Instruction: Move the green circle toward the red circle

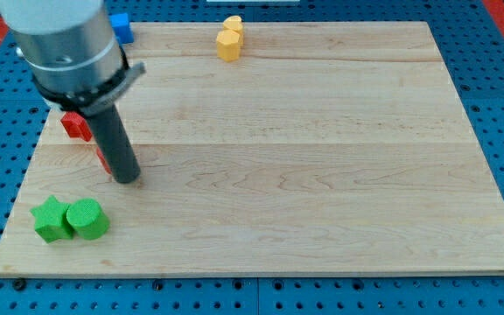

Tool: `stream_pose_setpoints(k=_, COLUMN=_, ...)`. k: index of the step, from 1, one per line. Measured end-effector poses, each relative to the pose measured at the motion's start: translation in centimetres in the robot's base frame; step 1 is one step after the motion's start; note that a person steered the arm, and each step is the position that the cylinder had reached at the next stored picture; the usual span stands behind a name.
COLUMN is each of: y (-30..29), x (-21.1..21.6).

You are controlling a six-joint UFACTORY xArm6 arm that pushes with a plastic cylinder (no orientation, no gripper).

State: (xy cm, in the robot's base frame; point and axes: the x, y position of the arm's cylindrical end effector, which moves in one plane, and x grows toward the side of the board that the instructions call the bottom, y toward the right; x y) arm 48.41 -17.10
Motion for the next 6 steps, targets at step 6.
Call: stream_pose_setpoints(k=6, y=-4.0, x=8.4)
